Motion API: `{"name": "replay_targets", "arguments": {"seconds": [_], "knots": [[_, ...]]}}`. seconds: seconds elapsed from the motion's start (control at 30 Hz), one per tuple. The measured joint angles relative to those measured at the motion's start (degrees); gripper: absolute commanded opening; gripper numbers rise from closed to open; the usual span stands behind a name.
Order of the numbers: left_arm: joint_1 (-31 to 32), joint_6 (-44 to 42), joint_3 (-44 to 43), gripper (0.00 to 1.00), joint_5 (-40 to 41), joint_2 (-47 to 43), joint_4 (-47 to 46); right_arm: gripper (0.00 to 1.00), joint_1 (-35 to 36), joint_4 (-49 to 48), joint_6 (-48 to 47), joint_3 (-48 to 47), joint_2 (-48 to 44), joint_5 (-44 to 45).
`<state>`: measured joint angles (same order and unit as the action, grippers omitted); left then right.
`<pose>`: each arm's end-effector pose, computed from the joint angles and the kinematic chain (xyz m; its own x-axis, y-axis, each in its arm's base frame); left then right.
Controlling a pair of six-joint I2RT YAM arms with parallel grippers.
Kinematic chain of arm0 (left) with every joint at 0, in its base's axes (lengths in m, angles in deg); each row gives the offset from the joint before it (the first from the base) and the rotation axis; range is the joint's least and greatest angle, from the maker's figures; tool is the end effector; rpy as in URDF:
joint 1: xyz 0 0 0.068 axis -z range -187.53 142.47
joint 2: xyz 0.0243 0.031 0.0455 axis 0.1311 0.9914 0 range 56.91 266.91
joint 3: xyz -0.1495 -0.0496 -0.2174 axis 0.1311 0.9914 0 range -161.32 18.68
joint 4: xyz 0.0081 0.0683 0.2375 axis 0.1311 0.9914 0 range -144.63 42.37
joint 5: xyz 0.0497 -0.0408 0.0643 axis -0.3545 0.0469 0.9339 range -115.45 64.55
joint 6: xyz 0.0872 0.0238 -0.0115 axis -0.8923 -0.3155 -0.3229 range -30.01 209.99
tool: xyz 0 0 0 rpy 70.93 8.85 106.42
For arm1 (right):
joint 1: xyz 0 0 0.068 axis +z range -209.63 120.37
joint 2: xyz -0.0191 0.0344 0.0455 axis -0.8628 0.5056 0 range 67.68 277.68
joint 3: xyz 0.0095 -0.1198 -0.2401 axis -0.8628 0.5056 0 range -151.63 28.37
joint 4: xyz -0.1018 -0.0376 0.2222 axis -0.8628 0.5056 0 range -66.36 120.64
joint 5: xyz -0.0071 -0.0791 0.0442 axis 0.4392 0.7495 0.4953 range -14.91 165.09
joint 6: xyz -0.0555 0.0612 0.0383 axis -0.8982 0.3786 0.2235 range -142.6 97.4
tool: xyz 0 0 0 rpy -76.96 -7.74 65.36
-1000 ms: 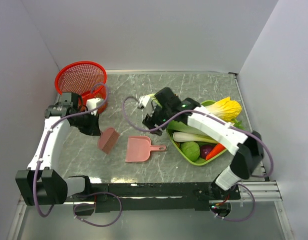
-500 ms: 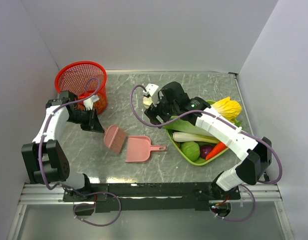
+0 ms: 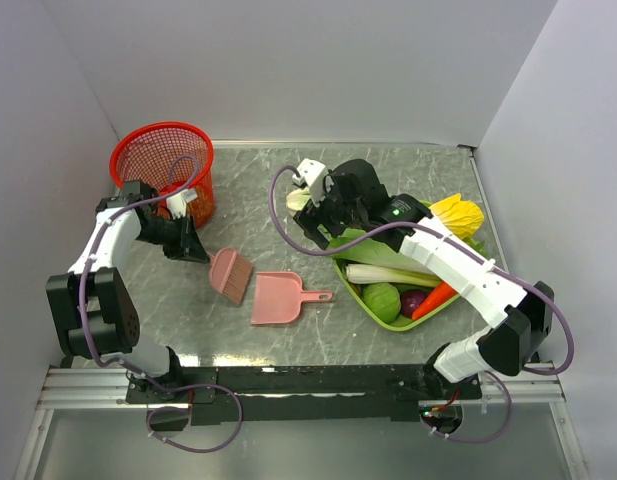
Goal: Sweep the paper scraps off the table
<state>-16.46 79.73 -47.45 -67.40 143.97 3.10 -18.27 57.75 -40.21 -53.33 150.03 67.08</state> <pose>0.2745 -0.0122 0.2146 -0.9506 -0.0154 -0.3102 0.1866 0.7701 -0.6100 0.2500 0.2353 0.3399 -0.1839 -0.5610 -0.8071 -0.8350 0.5224 -0.1729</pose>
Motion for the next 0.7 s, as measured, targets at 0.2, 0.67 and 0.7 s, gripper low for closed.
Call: {"name": "replay_targets", "arguments": {"seconds": [0.2,0.67,0.7], "knots": [[0.0,-0.5,-0.5,0.01,0.4,0.3,0.4,0.87,0.0,-0.2,-0.3,0.0,0.2,0.0],[0.3,-5.2,-3.5,0.04,1.2,3.3,3.7,0.87,0.0,-0.2,-0.6,-0.1,1.5,-0.7],[0.6,-5.3,-3.5,0.04,1.2,3.4,3.9,0.87,0.0,-0.2,-0.7,-0.1,1.5,-0.7]]}}
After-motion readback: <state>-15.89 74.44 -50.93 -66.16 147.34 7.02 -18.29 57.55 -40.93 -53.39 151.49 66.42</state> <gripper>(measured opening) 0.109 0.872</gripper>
